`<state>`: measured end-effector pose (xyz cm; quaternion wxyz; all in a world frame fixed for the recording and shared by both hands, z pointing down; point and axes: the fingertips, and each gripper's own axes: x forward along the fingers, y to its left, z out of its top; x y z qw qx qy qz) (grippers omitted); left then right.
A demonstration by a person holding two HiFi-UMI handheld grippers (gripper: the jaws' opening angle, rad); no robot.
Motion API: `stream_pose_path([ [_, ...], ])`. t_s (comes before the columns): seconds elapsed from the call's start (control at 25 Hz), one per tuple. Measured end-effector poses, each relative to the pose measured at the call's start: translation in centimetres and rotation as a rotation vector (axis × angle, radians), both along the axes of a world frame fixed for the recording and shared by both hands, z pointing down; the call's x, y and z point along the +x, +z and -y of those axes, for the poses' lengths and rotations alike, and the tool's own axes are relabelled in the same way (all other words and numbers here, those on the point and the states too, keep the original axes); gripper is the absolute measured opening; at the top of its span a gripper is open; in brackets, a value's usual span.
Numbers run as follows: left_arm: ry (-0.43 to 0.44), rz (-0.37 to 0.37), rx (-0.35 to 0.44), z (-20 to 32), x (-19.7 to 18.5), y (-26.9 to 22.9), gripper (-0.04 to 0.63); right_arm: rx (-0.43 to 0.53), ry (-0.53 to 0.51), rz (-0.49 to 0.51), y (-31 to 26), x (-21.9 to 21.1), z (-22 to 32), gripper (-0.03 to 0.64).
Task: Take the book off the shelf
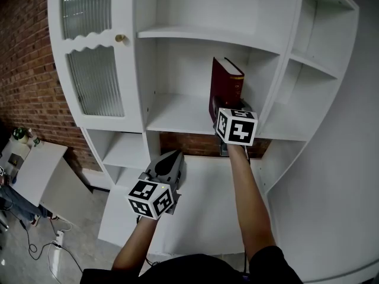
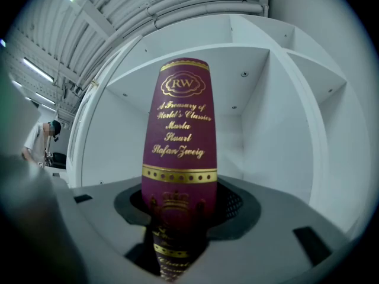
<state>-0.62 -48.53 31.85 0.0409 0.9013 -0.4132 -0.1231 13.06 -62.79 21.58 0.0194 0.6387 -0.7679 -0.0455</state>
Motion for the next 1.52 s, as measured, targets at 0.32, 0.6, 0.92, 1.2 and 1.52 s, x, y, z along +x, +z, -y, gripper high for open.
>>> stream_pose_path([
  [0.32,0.017,0.001,0.002,-2.7,-1.0,0.0,0.015,-0.001,0.017,0.019,0.5,-0.3,-3.3,0.239],
  [0.6,0.037,-0.004,-0.008,-4.9,-1.8,0.2,0.015,0.002,0.024,0.027,0.5,-1.0,-6.6,0.239],
  [0.92,0.061,-0.002,-0.009,-7.5,-2.4,0.3,0.015,0.005,0.040,0.038,0.6,-1.5,-9.9,0.239],
  [1.2,0.070,0.005,-0.009,-9.4,-3.3,0.3,0.015,0.013,0.055,0.040,0.9,-2.2,-12.4,0.239],
  [1.52,0.088,0.014,-0.003,-11.6,-4.0,0.3,0.015,0.003,0.076,0.050,1.6,-2.4,-14.9,0.239],
])
